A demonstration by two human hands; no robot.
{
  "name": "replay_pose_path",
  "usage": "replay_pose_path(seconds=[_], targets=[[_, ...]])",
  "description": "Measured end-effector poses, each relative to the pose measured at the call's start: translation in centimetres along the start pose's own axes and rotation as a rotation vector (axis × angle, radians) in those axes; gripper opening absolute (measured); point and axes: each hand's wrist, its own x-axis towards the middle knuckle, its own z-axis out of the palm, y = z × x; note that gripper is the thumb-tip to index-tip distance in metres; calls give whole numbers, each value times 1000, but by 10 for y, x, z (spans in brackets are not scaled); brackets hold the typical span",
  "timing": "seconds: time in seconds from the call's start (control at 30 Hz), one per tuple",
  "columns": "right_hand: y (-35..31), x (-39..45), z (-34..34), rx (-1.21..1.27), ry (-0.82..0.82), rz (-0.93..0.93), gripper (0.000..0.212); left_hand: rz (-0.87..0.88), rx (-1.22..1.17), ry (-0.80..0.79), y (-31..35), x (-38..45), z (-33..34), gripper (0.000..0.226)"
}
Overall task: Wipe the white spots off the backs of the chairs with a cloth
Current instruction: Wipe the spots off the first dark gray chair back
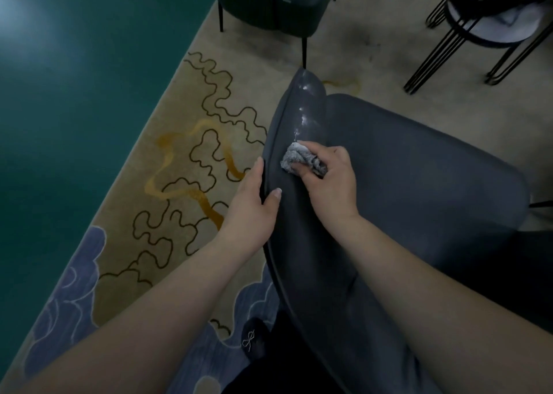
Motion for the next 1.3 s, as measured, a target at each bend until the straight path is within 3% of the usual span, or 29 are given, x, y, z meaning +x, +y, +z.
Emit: replay_pose_path(seconds=[0.23, 0.37, 0.57, 0.77, 0.83, 0.97, 1.03, 1.17, 1.3], targets=[[-1, 60, -7, 111, 182, 99, 35, 42, -5, 60, 17, 42, 7, 56], [-2, 92, 0, 34, 75, 85, 36, 65, 2, 82, 21, 62, 11, 53], [17, 39, -8, -18, -105, -111, 44, 50, -103, 105, 15, 67, 15, 48], [7, 93, 1, 56, 66, 54, 38, 29, -197, 125, 18, 64, 15, 45], [6, 87, 7, 18, 25, 26, 40, 24, -192, 138, 18, 64, 14, 44], [18, 30, -10, -72, -145, -197, 49, 22, -162, 147, 16, 64, 13, 44], [23, 33, -19, -34, -190, -174, 44, 25, -139, 150, 15, 65, 13, 44], [16, 85, -9, 10, -12, 44, 38, 33, -91, 149, 12, 66, 14, 45], [15, 57, 0, -40, -68, -58, 43, 64, 33, 145, 10, 66, 15, 49]])
